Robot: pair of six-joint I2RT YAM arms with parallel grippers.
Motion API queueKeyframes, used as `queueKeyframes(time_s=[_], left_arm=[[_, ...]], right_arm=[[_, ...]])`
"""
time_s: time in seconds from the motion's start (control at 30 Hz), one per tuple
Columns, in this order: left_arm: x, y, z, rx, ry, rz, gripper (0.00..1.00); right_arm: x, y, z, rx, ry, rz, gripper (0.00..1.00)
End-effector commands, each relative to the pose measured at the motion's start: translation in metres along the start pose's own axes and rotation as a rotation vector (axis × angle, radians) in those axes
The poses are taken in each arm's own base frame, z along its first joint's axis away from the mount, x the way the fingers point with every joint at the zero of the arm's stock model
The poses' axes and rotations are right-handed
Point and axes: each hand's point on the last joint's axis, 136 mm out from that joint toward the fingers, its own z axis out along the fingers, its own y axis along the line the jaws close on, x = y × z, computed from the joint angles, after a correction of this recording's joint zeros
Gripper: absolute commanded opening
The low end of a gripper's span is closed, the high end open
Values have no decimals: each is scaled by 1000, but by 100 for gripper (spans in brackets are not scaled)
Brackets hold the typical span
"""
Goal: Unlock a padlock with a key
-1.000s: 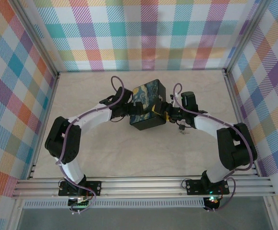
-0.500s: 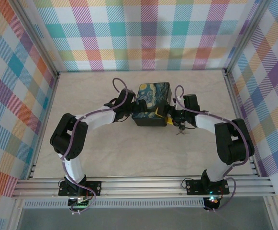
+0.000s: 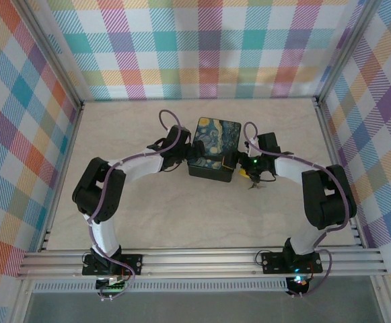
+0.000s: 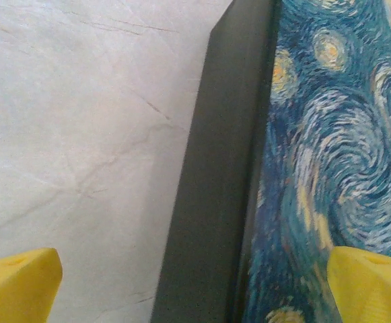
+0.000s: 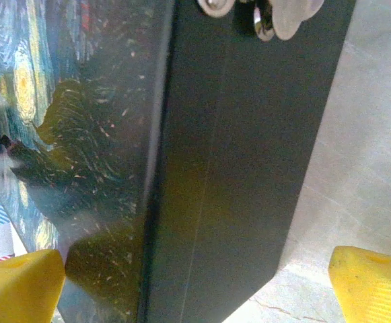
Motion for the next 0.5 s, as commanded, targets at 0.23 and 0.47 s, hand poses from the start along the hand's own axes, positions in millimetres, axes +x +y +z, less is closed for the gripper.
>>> queueKeyframes(time_s=[0.23,0.47], left_arm=[[-63,88,-79,-197,-294,119,100],[-56,190,-112,-412,-429,121,100]], right_arm=[[-54,10,-89,195,-412,-237,100],[-66,-53,-155,631,-653,-380,100]])
